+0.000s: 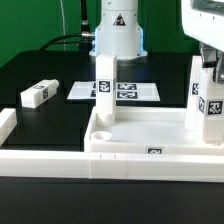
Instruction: Assemble desk
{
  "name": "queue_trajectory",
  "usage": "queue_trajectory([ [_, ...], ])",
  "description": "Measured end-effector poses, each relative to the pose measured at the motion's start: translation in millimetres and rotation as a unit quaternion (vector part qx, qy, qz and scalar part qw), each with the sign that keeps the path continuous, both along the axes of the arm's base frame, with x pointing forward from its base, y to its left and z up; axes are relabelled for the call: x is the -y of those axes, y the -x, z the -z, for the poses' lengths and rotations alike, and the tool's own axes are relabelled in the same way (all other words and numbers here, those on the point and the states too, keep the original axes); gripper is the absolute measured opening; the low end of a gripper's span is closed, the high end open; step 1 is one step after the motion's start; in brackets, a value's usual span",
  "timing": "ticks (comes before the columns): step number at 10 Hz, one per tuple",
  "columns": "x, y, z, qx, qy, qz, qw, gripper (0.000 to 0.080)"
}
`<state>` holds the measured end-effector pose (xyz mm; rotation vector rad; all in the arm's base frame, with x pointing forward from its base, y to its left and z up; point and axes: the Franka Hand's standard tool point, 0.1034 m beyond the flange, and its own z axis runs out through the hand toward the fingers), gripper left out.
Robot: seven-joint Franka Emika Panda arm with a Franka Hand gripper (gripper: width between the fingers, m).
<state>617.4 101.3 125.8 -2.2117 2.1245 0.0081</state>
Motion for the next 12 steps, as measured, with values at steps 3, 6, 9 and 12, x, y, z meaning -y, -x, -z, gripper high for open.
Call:
queue_trajectory([
  [3,-0.4,0.1,0.1,0.001,0.001,-0.022,1.000,0.0543],
  [6,-1.3,1.0,1.0,0.004,0.011,-0.126,0.992,0.0640],
  [9,-0.7,0.9,1.0,0.010,0.016,-0.241,0.970,0.0649],
  [12,0.9,0.8,1.1,0.015,0.023,-0.350,0.937,0.0649],
])
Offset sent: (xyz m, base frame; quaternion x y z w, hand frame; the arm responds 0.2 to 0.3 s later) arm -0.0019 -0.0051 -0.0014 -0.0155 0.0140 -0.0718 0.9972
